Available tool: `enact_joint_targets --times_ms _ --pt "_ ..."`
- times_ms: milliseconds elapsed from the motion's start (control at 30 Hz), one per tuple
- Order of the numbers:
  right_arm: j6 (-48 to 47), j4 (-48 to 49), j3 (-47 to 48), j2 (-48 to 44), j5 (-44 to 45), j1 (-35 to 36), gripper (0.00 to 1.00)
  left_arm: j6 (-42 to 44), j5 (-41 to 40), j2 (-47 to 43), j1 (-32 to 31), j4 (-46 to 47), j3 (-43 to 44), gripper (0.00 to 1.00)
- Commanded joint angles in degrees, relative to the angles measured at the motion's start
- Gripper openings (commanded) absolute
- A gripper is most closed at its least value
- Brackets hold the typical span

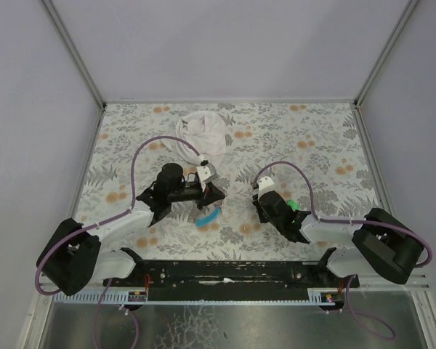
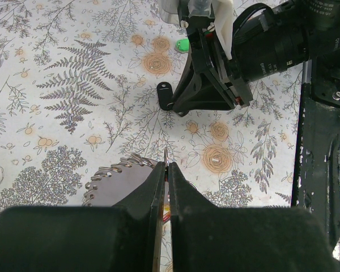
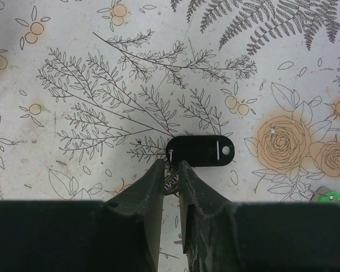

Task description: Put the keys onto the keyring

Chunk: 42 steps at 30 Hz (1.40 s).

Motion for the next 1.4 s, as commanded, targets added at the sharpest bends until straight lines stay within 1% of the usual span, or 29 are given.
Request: enact_joint_targets --times_ms 0,433,567,700,833,933,1033,1100,1200,1267,1300,1367 --pt "-0.1 2.1 1.6 0.1 2.4 0.7 0.23 0.4 0.8 0.0 -0.4 2.8 0.6 0.0" --pt "-0.2 3.0 1.6 2.3 1.8 0.8 0.18 0.3 0.9 0.2 -0.5 2.7 0.7 0.0" --pt "-0.2 2.9 1.5 2.0 2.2 0.7 0.12 0.3 0.9 0.4 -0.4 2.6 0.7 0.0" --pt "-0.2 2.3 1.5 0.4 2.0 0.7 0.02 0.4 0.8 0.1 -0.5 2.6 0.7 0.0" --pt "-1.4 0.9 1.9 -3.2 1.0 0.7 0.0 0.5 0.8 -0.1 -0.5 2.6 0.6 0.0" --pt "-2.3 -3.1 4.1 -5.8 -0.6 0.7 0.0 0.5 0.9 -0.1 -0.5 2.6 0.6 0.0" --pt "-2.5 -10.2 8.1 -7.7 -1.9 0.7 0.0 0.6 1.1 -0.1 -0.5 2.7 0.5 0.0" --pt "-2.6 -12.8 10.1 -8.5 -2.2 0.8 0.0 0.6 1.2 -0.3 -0.5 2.8 0.5 0.0" --pt "-6.7 -14.5 11.8 -10.2 -6.6 0.8 0.0 0.7 1.4 -0.6 -0.5 2.8 0.4 0.0" --pt "-11.9 -14.8 12.3 -11.0 -9.8 0.7 0.0 0.7 1.5 -0.7 -0.5 2.8 0.3 0.0" --pt "-13.9 -17.6 13.7 -10.9 -11.4 0.7 0.0 0.8 1.5 -0.8 -0.5 2.8 0.3 0.0" --pt "-16.2 -28.3 19.7 -9.1 -15.4 0.7 0.0 0.8 1.5 -1.0 -0.5 2.8 0.3 0.0"
